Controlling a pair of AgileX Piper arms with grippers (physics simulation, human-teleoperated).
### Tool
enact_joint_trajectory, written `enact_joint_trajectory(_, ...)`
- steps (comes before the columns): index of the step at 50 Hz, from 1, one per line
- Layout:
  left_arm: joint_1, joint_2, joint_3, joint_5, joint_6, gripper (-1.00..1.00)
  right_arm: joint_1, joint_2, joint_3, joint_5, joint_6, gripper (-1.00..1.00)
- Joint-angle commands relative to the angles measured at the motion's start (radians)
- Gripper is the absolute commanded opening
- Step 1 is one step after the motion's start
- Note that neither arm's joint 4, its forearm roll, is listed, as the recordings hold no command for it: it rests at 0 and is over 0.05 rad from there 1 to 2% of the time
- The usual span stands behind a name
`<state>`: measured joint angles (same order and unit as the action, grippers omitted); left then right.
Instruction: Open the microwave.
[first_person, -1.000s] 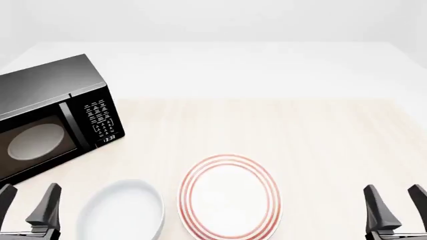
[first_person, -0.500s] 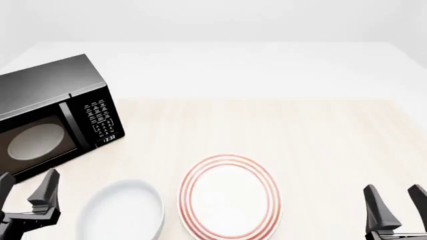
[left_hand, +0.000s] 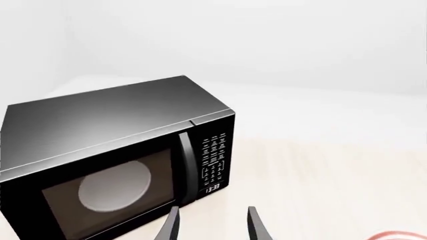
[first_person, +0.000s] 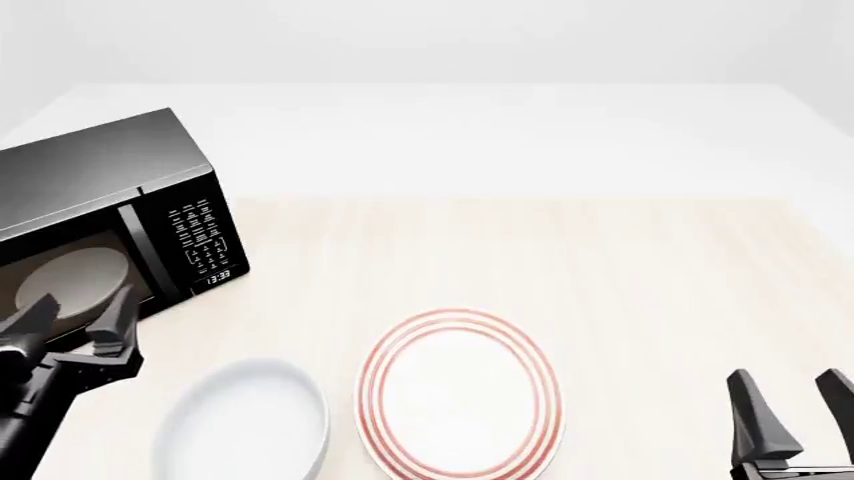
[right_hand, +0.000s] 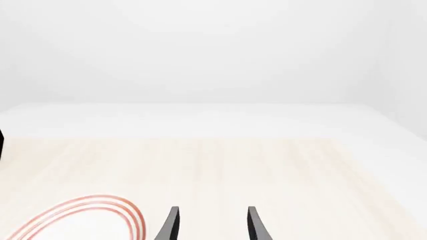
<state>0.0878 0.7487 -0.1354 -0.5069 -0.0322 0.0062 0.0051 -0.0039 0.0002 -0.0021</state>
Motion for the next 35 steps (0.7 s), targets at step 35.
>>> enact_joint_trajectory(35, 0.056, 0.475, -0.131, -0.275, 0.014, 1.00, 0.000, 0.000, 0.000, 0.001, 0.000, 1.00)
